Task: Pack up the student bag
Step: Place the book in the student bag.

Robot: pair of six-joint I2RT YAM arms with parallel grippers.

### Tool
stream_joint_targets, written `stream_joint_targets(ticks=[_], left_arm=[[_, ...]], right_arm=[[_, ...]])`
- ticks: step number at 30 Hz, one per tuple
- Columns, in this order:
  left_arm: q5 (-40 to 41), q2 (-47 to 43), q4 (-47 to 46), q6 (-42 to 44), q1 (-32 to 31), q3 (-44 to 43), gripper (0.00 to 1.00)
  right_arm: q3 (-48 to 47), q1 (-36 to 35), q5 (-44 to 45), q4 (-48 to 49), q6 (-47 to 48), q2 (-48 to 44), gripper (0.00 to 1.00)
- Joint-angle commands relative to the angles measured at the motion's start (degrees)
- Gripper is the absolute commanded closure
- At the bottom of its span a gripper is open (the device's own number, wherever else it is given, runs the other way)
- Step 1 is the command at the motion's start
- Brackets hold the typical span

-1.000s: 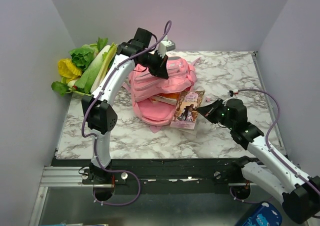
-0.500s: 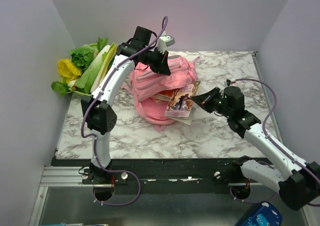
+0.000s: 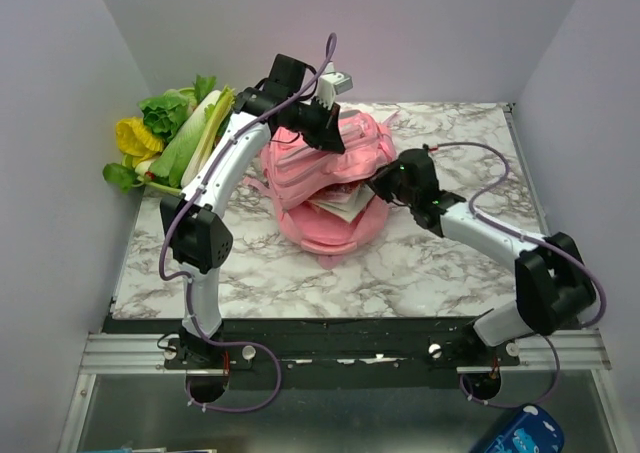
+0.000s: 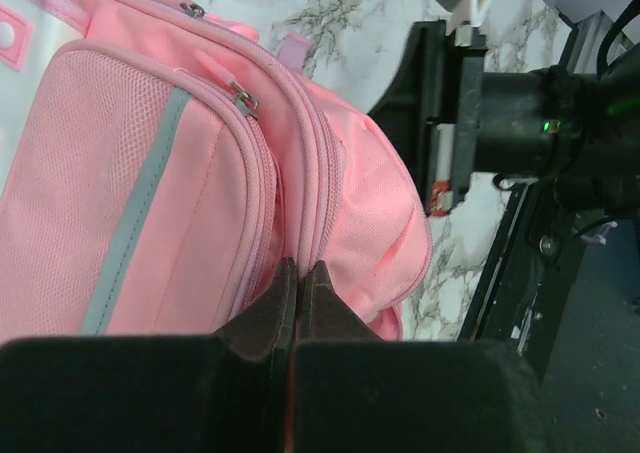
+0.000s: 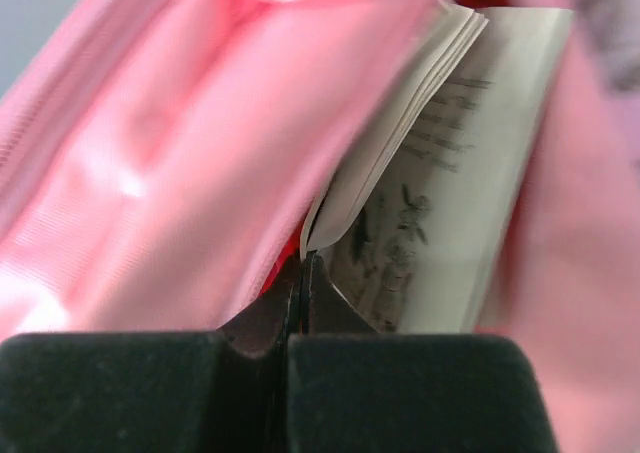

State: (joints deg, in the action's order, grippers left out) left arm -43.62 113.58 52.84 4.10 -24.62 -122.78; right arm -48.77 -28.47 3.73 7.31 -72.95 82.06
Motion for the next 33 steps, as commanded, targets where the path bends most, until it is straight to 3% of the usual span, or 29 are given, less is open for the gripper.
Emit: stream_joint_targets(ticks=[1, 2, 5, 9, 12, 16, 23, 27, 33], left_arm=[[-7.4, -6.4, -4.0, -3.3, -2.5, 0.4, 1.0], [-7.4, -6.3, -4.1, -3.4, -3.0, 0.8, 1.0], [-8.1, -5.8, -4.2, -3.6, -3.2, 1.2, 1.0], [-8.2, -4.7, -5.3, -3.8, -3.3, 0.4, 1.0], [-8.4, -3.3, -6.8, -6.3, -4.3, -1.6, 0.99], [-7.3, 0.3, -6.3, -6.5, -9.3, -6.9, 0.98], [-5.9, 3.7, -6.4, -5.9, -14.9, -8.1, 0.92], [-3.8, 5.2, -6.7, -5.5, -14.9, -8.5, 0.89], [-2.0, 5.9, -8.8, -2.2, -14.8, -3.4, 0.77]], right_arm=[[-12.1, -6.4, 11.0, 1.7, 4.4, 6.7, 0.96], [-13.4, -6.8, 10.7, 1.3, 4.7, 9.2, 0.89], [-13.5, -9.0, 9.7, 0.0, 7.3, 9.5, 0.5], [-4.9, -9.9, 10.2, -2.1, 11.1, 2.8, 0.3], [2.3, -10.0, 8.9, -5.7, 16.7, -2.6, 0.22], [6.8, -10.9, 11.7, -18.9, 21.0, -15.1, 0.22], [16.1, -11.2, 14.1, -29.5, 21.3, -34.1, 0.21], [21.0, -11.6, 11.0, -31.7, 18.6, -37.8, 0.3], [20.1, -22.0, 13.5, -33.7, 22.8, -40.0, 0.33]])
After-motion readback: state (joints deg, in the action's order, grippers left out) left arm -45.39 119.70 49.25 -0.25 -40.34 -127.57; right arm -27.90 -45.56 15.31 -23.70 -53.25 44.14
